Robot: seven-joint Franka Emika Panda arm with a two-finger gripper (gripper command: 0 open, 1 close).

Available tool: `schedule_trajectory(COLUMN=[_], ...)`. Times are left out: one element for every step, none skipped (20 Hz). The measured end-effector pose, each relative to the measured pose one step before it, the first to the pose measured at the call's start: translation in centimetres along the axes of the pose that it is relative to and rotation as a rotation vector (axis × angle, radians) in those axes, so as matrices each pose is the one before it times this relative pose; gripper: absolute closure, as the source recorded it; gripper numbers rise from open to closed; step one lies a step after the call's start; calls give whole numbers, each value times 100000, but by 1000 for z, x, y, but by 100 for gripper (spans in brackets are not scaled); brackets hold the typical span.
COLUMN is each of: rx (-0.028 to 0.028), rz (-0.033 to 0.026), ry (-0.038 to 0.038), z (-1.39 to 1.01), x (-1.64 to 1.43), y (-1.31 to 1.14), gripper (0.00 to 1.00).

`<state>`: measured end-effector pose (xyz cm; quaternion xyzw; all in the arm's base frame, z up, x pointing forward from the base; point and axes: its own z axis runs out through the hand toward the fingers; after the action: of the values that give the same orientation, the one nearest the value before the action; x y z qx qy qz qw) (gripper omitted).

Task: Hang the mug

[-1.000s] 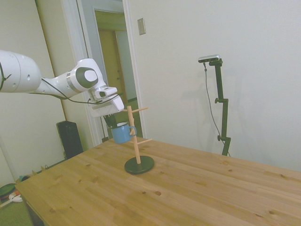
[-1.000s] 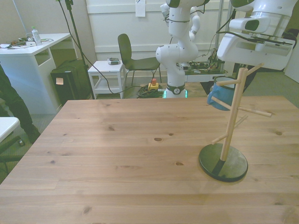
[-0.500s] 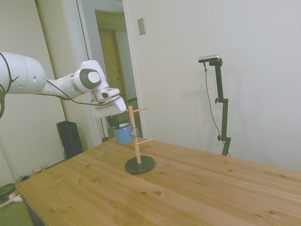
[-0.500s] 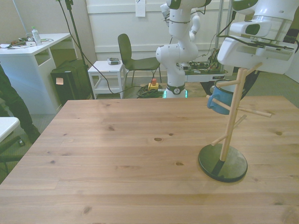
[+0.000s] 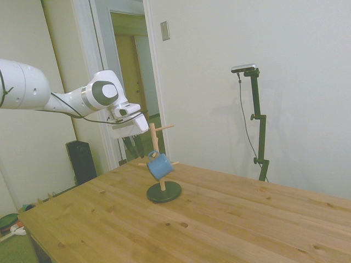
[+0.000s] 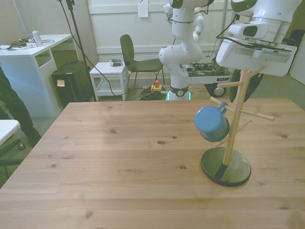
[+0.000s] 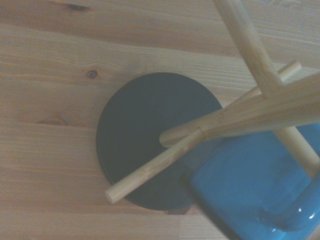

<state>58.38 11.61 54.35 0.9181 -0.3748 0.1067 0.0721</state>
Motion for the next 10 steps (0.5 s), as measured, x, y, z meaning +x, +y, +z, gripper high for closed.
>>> schedule_trajectory(rx=[827, 869, 873, 1020, 1076, 1438, 1510, 1662, 1541, 1386], rz=[597, 715, 835, 878, 820, 627, 548, 890, 1323, 1916], ry=[520, 351, 132, 222, -170, -786, -872, -1333, -1585, -1667], z=[-98, -82, -41, -39, 38, 15, 25, 26, 124, 244], x=[-25, -65, -149, -166, -298, -352, -349, -356, -307, -269], y=[676, 761, 914, 1064, 1207, 1233, 1382, 1429, 1535, 1644], gripper=[0, 0, 0, 0, 0, 0, 0, 0, 0, 0])
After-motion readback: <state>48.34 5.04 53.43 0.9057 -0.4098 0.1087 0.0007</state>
